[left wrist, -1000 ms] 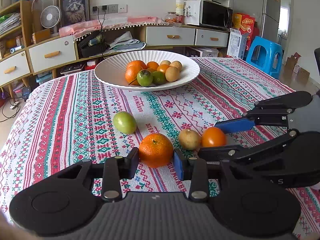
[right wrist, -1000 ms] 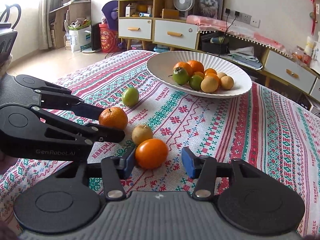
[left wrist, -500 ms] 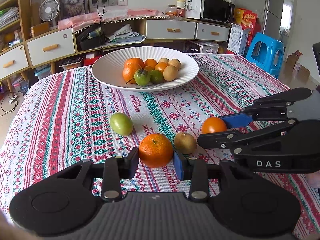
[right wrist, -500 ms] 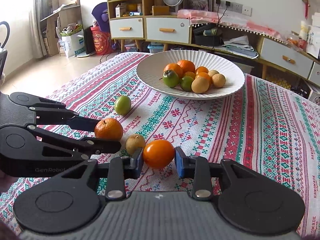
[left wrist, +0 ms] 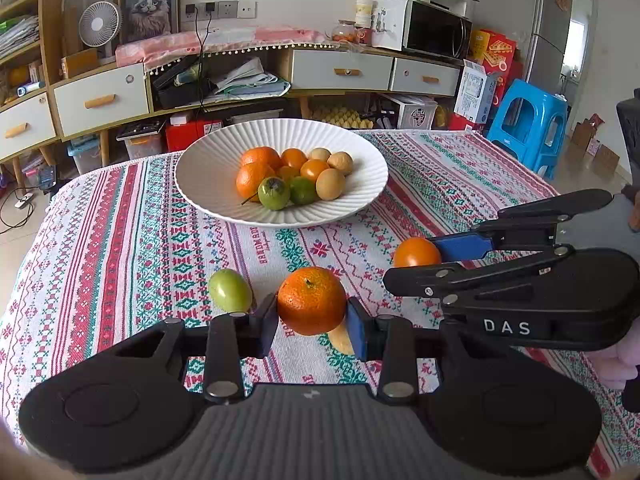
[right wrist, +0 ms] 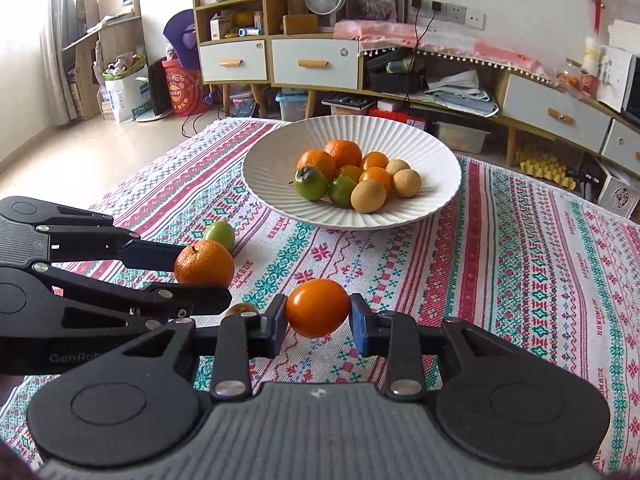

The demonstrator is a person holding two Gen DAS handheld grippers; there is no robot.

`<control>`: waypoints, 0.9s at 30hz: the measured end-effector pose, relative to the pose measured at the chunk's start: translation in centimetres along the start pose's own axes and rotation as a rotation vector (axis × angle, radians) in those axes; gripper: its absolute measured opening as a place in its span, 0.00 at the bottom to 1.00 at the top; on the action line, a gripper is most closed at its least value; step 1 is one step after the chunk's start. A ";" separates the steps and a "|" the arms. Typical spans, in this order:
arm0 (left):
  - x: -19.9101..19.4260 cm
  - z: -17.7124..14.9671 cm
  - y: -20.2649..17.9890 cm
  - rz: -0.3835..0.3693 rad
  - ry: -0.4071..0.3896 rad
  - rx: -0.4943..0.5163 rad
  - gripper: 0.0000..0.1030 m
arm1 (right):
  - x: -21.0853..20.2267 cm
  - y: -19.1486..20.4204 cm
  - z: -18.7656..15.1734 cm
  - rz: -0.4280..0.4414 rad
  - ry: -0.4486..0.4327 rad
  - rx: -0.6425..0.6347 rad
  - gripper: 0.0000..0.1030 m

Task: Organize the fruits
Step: 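Carry the held oranges up and over the white bowl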

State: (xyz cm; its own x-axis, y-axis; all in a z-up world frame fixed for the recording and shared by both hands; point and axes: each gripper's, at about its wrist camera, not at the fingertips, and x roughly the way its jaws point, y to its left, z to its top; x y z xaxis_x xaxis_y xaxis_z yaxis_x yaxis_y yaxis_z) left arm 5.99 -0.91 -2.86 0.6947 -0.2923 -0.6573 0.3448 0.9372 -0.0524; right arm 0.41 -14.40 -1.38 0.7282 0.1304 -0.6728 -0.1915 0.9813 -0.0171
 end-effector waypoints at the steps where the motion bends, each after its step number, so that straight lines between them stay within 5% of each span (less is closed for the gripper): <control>1: 0.0 0.2 -0.1 0.000 -0.003 0.000 0.36 | 0.0 -0.2 0.2 -0.002 -0.005 0.007 0.29; 14: 0.7 3.3 0.8 0.016 -0.029 -0.055 0.36 | 0.5 -3.5 3.3 -0.053 -0.082 0.059 0.29; 27: 5.7 8.3 5.2 0.069 -0.023 -0.138 0.36 | 3.4 -6.0 4.8 -0.053 -0.109 0.174 0.29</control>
State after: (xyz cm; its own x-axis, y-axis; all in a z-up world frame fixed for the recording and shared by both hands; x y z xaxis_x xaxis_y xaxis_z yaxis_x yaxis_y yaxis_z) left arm 17.00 0.70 -0.60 0.7283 -0.2293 -0.6458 0.2073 0.9719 -0.1114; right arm 7.19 -19.12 0.03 0.8028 0.0830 -0.5904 -0.0413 0.9956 0.0837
